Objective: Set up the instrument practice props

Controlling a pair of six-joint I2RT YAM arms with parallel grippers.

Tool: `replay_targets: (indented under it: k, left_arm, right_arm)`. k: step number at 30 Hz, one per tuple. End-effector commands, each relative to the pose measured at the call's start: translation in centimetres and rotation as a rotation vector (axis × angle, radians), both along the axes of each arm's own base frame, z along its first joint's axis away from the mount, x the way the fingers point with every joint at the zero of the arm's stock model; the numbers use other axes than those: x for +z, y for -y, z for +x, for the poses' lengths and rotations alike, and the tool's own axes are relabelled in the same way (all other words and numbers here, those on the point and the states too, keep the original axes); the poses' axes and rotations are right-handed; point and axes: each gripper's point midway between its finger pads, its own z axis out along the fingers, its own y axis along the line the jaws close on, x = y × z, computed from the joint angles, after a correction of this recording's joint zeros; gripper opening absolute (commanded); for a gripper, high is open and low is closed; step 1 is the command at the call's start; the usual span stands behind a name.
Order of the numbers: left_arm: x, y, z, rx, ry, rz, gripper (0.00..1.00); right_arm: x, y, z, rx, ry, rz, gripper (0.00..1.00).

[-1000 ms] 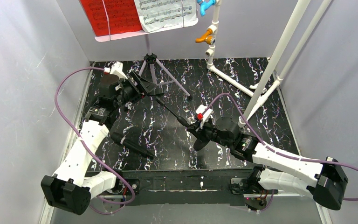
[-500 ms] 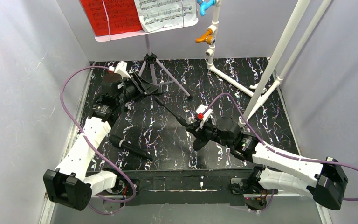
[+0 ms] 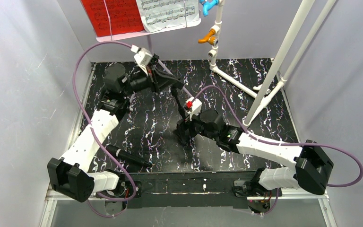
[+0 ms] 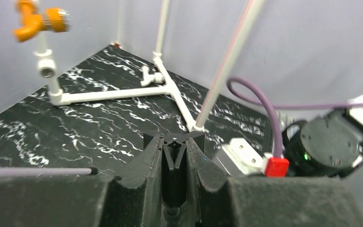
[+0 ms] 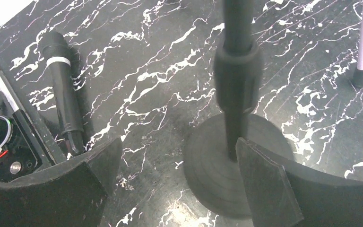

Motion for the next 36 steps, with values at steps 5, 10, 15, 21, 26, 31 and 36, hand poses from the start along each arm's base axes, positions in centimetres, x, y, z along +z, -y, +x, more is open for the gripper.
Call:
replay_targets:
  k: [5, 10, 15, 21, 26, 31, 36]
  left_arm:
    - [-4.7, 4.9, -5.0, -0.282, 0.31, 0.241, 0.0]
    - [-7.2, 5.9, -5.6, -0.288, 0.341, 0.315, 0.0]
    - [-8.8, 7.6, -6.4, -0.283, 0.365, 0.339, 0.0]
    - [-10.2, 8.0, -6.1, -0.195, 0.312, 0.222, 0.0]
    - [-11.5, 7.9, -6.5, -0.159, 0.272, 0.141, 0.0]
    - [-12.7, 7.2, -7.0, -0.116, 0.243, 0.087, 0.0]
    - [-13.0, 6.0, -6.8, -0.034, 0.223, 0.021, 0.0]
  right_arm:
    - [3.0, 4.4, 2.5, -0.269, 0.057, 0.101, 0.99]
    - [2.3, 6.1, 2.7, -0.338, 0.09, 0.181, 0.98]
    - [1.6, 6.0, 1.9, -0.314, 0.097, 0.322, 0.97]
    - [0.4, 6.2, 1.2, -0.306, 0.069, 0.422, 0.84]
    - [-0.1, 5.3, 1.2, -0.289, 0.051, 0.454, 0.9]
    - [0.1, 4.3, 1.2, -0.264, 0.038, 0.485, 0.89]
    - [0.4, 3.6, 1.3, -0.249, 0.028, 0.523, 0.87]
